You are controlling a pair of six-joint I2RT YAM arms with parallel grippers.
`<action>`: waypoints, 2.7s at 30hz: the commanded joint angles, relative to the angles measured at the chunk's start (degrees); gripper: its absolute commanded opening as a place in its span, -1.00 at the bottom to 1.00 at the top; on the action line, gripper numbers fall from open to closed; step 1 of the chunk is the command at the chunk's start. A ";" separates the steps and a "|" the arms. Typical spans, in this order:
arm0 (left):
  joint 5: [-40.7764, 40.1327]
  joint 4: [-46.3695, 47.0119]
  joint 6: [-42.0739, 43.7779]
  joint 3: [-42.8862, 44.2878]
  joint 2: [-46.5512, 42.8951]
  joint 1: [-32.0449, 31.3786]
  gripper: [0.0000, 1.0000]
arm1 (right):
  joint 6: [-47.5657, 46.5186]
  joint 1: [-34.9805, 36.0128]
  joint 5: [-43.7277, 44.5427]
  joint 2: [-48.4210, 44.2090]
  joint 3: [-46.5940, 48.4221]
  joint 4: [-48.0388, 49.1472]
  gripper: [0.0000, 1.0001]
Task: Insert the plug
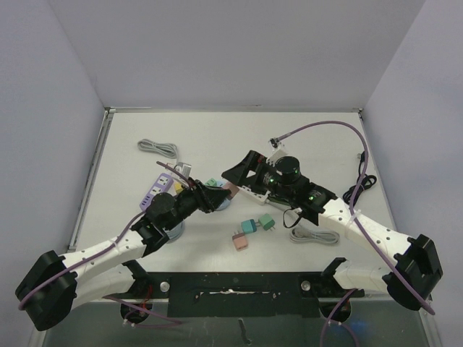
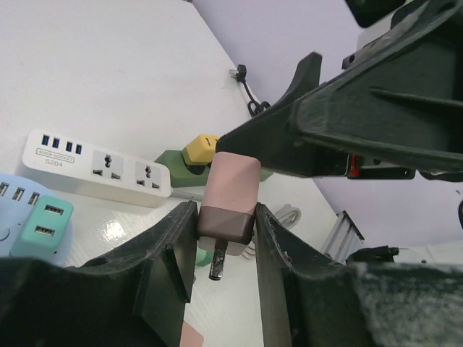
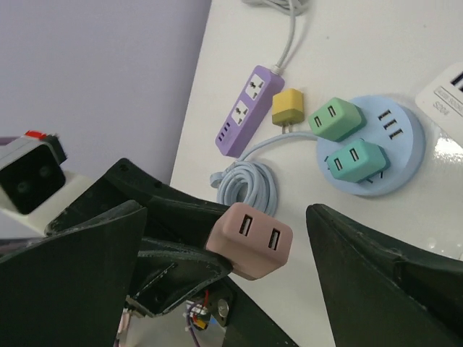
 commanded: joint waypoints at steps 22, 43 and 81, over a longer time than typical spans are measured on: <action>32.29 -3.61 -6.18 7.66 -11.33 7.19 -0.71 | -34.71 -7.96 -52.95 -4.47 5.09 3.27 0.08; 16.94 -15.92 0.40 7.86 -13.54 7.55 0.21 | -44.58 -9.56 -49.23 3.84 11.41 -8.52 -1.00; -10.99 -45.47 7.45 7.38 -19.34 8.98 0.39 | -74.23 -10.30 -8.34 41.07 43.11 -47.89 -1.00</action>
